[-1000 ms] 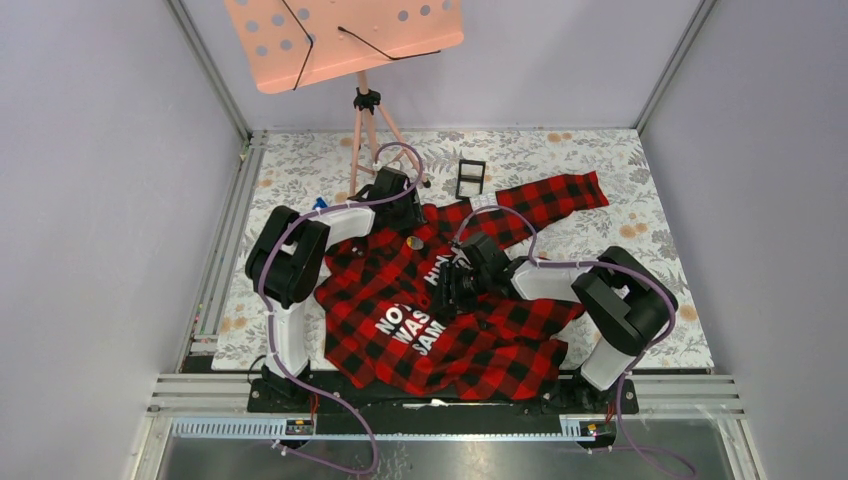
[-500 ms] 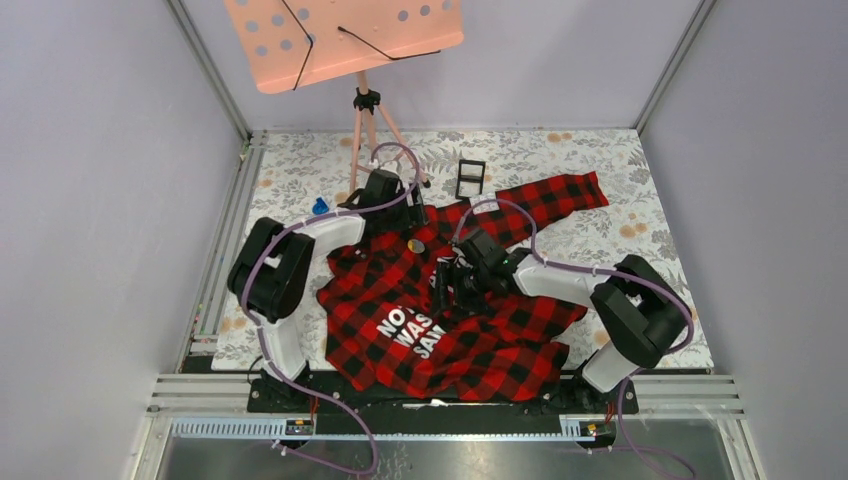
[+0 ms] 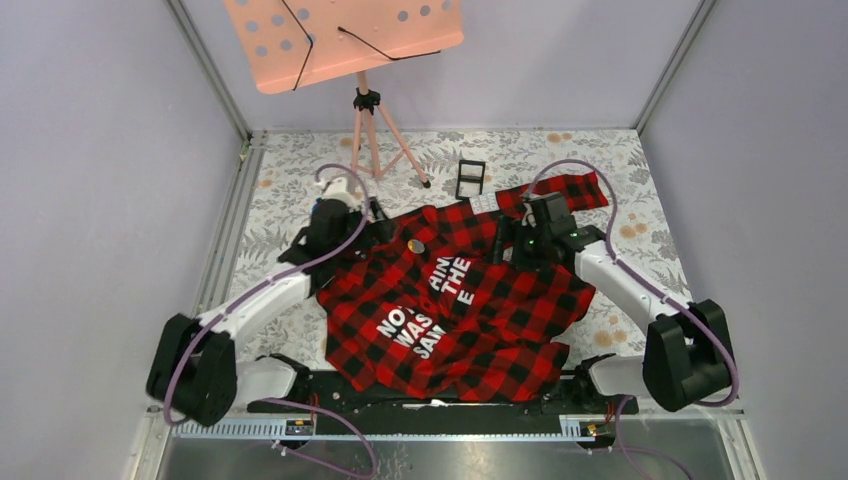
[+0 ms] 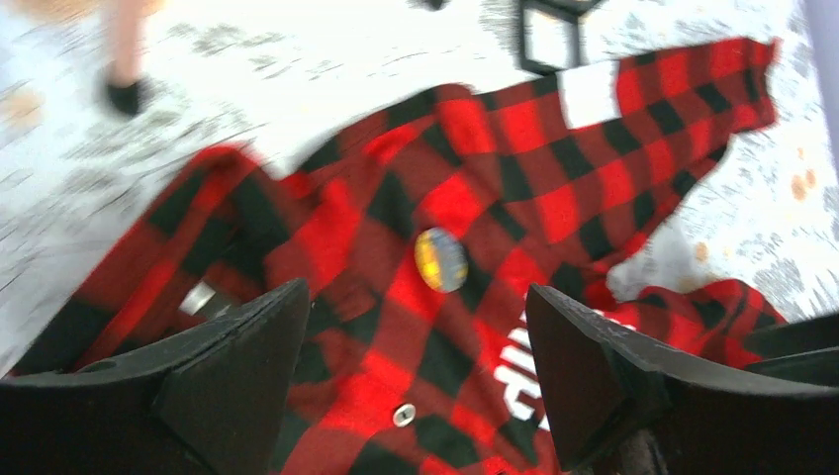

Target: Pin the brooch onto the clothing

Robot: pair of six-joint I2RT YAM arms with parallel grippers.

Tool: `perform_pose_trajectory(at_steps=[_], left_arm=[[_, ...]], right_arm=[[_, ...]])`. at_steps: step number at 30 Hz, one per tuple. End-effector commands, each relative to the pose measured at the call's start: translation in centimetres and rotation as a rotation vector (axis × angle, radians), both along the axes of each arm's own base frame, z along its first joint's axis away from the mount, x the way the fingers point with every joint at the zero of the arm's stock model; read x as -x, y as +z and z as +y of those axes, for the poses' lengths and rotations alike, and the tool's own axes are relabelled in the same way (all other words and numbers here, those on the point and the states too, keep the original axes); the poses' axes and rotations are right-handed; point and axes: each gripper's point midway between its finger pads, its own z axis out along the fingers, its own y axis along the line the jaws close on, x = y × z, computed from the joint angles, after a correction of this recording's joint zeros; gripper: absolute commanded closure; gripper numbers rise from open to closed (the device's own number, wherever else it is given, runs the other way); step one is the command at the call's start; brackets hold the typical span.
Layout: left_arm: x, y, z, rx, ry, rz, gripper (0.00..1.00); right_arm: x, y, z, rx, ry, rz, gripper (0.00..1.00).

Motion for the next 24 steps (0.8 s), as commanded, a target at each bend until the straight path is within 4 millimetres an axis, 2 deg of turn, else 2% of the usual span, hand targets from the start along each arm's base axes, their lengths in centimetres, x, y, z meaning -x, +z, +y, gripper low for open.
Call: perform_pose_trajectory(at_steps=[1,3,4,8,12,13,15,18,24], left_arm=[[1.2,-0.3,6.1,0.046,0.205,0.024,0.12],[2.6,-0.1,8.4,0.062,0.27,0.05,0.13],[3.1,0.6,9.2,0.074,0.291,0.042,0.12],[5.4,7.4,11.0,0.1,0.327,-0.085,0.12],[7.8,13.5,12.8,0.027,0.327,-0.222,0.06],[8.4,14.8,13.5,-0.003,0.34,-0.254,0.02],[9.7,17.1,14.5,-0.055,0.345,-0.314,0.01],[11.1,18.2,15.9,-0.13,0.357,-0.403,0.01],[12.3,17.4,18.0,-0.173,0.444,-0.457,0.01]], right_arm=[[0.1,0.0,-6.5,0.114,-0.081,-0.023,0.07],[0.0,0.9,-9.3,0.15,-0.15,-0.061,0.07],[0.0,1.5,-10.5,0.17,-0.181,-0.089,0.06],[0.3,4.6,-14.6,0.256,-0.323,-0.245,0.05],[0.8,9.7,-16.0,0.238,-0.412,-0.481,0.05],[1.0,10.8,-16.3,0.234,-0.423,-0.541,0.05],[1.6,12.6,-16.8,0.232,-0.443,-0.653,0.04],[2.1,13.5,-17.1,0.206,-0.467,-0.764,0.03],[2.4,13.9,-17.3,0.201,-0.475,-0.797,0.03]])
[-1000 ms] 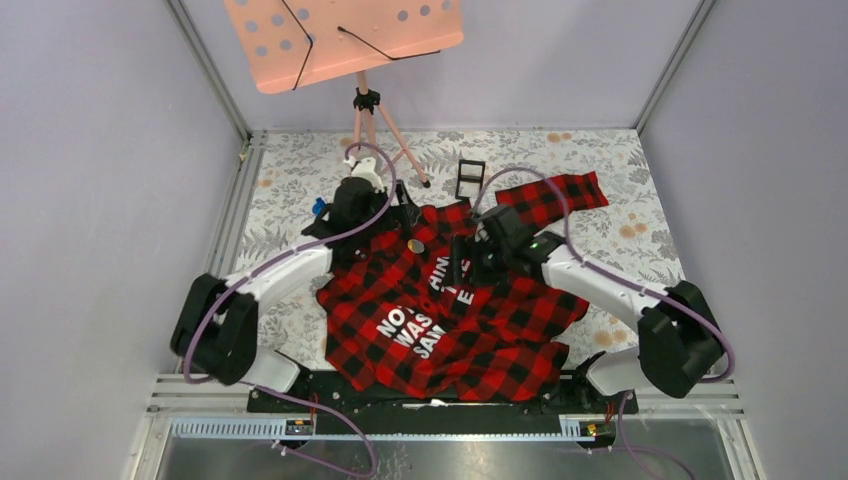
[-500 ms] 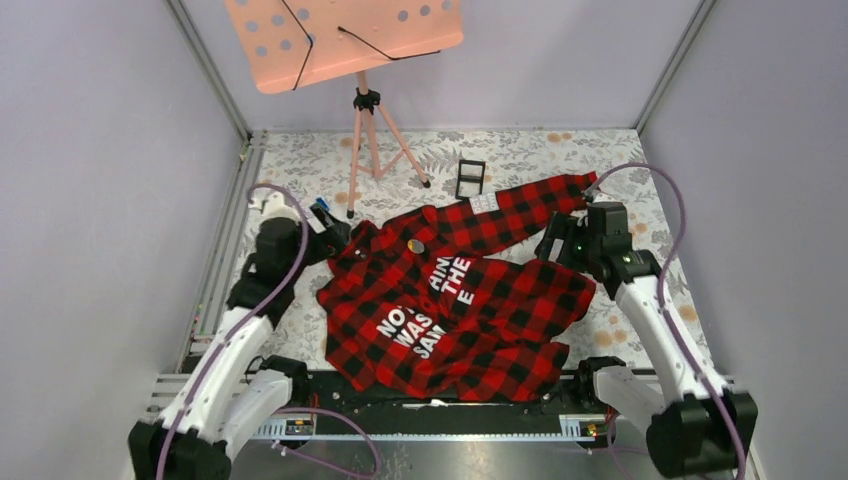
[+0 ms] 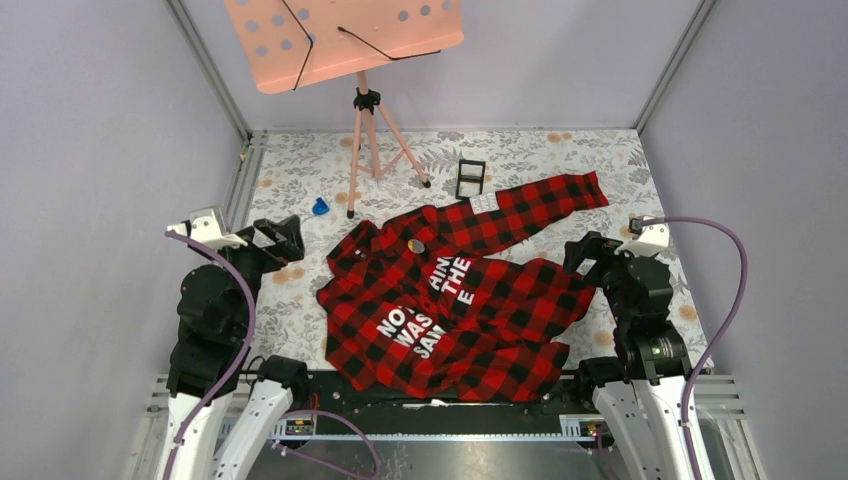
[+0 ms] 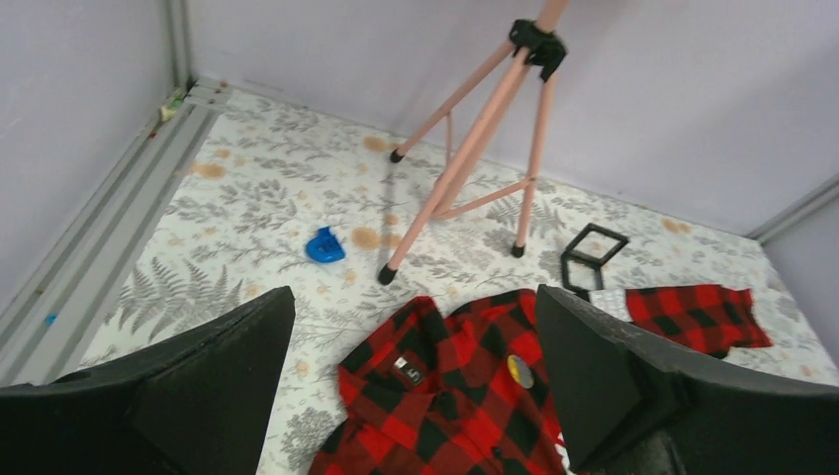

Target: Pin the brooch onto the clothing

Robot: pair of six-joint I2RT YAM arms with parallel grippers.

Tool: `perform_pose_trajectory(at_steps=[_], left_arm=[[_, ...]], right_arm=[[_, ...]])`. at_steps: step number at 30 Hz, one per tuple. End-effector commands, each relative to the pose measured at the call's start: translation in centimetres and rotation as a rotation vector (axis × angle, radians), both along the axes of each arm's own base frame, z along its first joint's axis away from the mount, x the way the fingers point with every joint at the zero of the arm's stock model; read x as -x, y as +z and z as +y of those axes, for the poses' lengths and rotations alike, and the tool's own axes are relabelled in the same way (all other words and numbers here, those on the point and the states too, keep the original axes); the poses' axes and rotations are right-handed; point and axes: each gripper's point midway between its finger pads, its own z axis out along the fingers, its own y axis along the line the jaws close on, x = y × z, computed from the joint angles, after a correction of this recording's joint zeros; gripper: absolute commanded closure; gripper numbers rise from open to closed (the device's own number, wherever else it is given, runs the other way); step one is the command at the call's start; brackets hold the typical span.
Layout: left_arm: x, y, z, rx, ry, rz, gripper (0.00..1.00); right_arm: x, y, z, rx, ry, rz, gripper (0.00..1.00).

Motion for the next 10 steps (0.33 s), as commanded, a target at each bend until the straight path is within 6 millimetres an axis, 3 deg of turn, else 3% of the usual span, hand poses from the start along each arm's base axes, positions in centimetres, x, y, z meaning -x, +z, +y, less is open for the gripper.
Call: perform_pose_trajectory(at_steps=[1,10], left_arm=[[0.0,-2.0,1.8,-0.068,0.088,0.039,0.01],[-0.5,-3.0,1.8,-0.071,0.092,0.053,0.01]], right_arm=[[-0.6,1.1,-0.7,0.031,-0.029,-0.039,0.03],[-0.7,1.2,-0.7,0.035,-0.027,-0.037,0.03]])
